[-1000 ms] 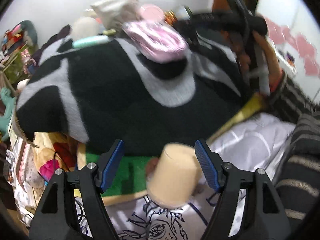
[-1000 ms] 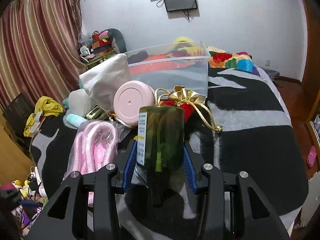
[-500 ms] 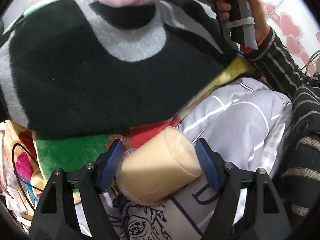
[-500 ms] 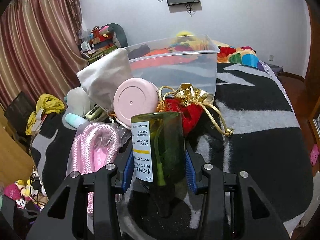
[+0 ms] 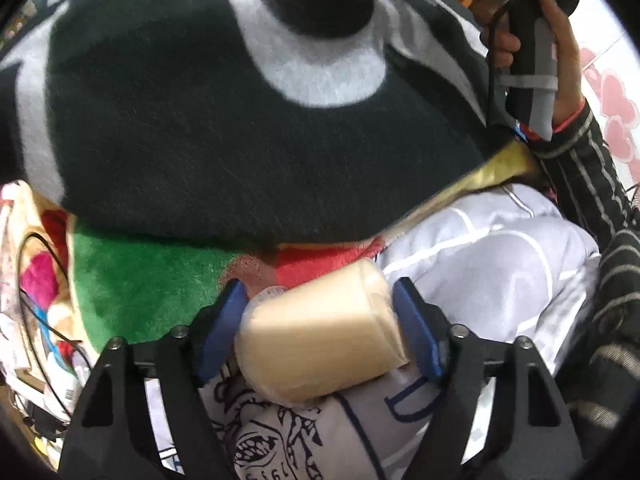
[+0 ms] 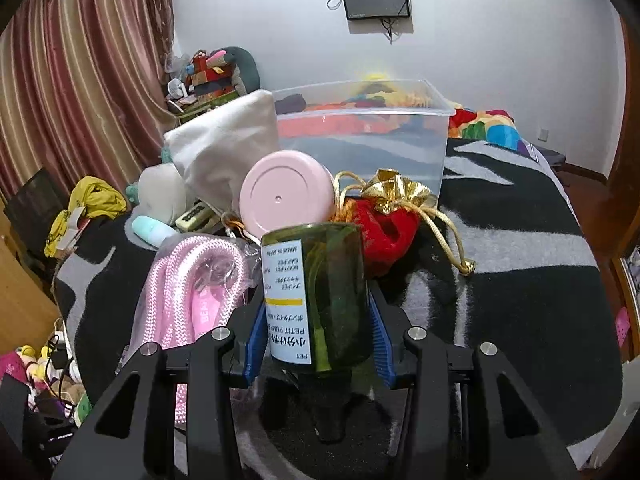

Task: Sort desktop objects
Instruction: 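Lift the cream jar with the left tool while the right tool lifts the green bottle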

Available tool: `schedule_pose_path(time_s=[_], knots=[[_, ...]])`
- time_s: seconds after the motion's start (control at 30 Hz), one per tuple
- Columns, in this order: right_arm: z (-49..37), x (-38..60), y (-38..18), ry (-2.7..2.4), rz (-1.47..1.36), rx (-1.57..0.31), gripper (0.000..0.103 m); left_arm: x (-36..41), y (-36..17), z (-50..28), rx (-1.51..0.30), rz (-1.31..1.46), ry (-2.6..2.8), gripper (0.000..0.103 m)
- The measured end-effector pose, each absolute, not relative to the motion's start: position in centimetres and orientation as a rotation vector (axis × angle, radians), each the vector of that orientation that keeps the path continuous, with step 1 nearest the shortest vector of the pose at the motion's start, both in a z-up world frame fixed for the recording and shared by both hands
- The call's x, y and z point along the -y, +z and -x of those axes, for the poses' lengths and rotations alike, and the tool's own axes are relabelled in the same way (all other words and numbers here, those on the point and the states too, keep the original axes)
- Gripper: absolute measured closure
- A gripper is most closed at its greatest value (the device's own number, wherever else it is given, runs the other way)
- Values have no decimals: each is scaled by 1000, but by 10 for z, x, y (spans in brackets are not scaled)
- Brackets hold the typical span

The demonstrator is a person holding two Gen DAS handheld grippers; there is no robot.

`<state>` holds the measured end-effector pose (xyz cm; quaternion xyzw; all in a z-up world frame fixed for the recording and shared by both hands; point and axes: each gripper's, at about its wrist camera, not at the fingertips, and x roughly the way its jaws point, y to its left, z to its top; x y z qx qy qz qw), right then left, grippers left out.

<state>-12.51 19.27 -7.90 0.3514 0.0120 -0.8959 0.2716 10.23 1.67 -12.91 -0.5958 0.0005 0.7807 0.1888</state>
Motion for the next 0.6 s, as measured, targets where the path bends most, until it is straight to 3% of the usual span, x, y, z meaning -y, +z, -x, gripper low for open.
schedule_pose_path(time_s=[0.2,0.27,0.6], knots=[[117,-195,-72,-2399,-887,-20,64,-27,-108,-112,-98,1593,2308,37],[113,-197,-69,-2389,-871,-1,64,-26,-98,-114,-84,1563,2329,43],[106,-207,-54,-2374,-824,25,64,-12,-61,-101,-31,1436,2445,44]])
